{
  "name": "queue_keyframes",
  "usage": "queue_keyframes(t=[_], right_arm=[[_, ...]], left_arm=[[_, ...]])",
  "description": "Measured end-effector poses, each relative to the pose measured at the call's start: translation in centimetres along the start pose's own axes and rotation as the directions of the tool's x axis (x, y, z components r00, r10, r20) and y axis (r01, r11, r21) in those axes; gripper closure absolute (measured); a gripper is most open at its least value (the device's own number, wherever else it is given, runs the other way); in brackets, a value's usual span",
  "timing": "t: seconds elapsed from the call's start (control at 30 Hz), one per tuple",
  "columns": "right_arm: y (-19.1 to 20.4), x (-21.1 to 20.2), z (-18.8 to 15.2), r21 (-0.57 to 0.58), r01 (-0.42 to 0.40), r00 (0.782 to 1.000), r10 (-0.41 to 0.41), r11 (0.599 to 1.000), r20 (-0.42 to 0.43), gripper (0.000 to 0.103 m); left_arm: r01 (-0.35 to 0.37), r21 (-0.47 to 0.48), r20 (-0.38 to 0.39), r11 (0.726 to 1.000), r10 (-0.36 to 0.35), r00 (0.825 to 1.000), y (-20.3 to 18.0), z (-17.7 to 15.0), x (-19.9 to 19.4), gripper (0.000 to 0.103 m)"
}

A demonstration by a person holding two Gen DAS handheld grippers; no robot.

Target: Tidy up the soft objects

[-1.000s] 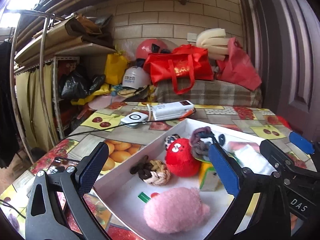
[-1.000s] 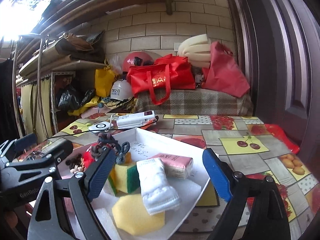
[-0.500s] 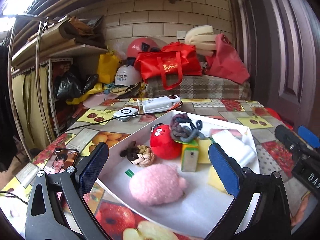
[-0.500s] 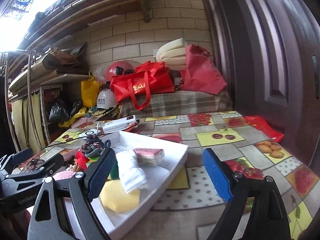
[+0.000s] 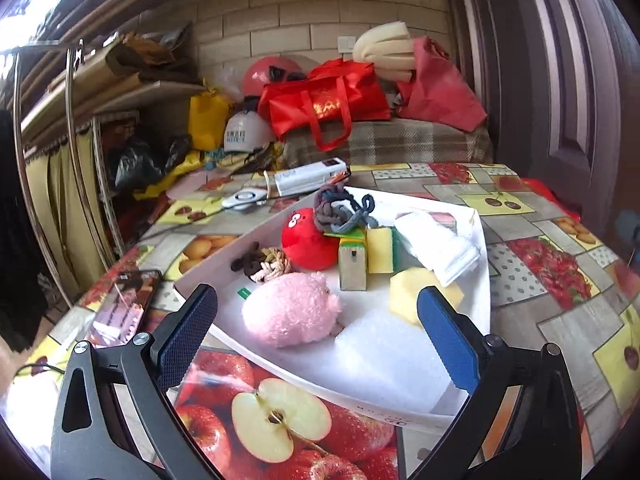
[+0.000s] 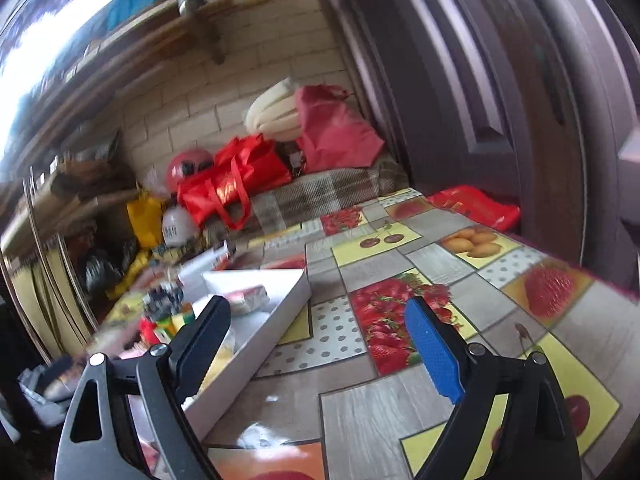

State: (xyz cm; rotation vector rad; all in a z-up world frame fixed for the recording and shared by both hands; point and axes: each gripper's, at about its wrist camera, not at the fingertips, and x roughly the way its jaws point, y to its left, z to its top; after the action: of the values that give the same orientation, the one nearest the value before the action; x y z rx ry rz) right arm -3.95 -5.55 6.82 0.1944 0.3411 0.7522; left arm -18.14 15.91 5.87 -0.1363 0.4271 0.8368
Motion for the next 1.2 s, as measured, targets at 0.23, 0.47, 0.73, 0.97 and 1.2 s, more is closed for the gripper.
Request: queue_keyframes(t=[0.23,0.47,0.73,0.97,1.2], right_arm=[[-2.5,-3.0,0.8,0.007,0.077,0.993,-0.078,0.997,0.088,0.014],[-3.8,-4.6,0.9,-0.093,0.154,0.985,-0.145,0.984,0.097,0.0],[-4.7,-6.3,1.1,-0.073,0.021,0.983,-0.008,0.997,0.185,0.0],[-3.6,-6.4,0.9,-0.15,0.059,0.984,-0.032,0.987,0.176,0.0],[-4.4,-6.8,0.7,-0.153,0.063,0.986,-0.038,0.986,0.163,0.0]], left_arm=[[0.019,0.012,-0.018,1.0,-0.018,1.0,-0.7,-0.3,-0.6,0.002],[0.048,-0.028,-0.055,0.998,-0.049,0.997,-0.5,-0.8,-1.5,0.002],[0.006,-0.005,0.074,1.0,-0.005,0.997,-1.4,-1.0,-5.7,0.002],[0.021,0.07,0.151,0.997,-0.031,0.988,-3.3,-1.5,-8.2,0.002],[0.099,0.099,0.114,0.99,-0.11,0.987,-4.8,-1.6,-8.5,0.002]])
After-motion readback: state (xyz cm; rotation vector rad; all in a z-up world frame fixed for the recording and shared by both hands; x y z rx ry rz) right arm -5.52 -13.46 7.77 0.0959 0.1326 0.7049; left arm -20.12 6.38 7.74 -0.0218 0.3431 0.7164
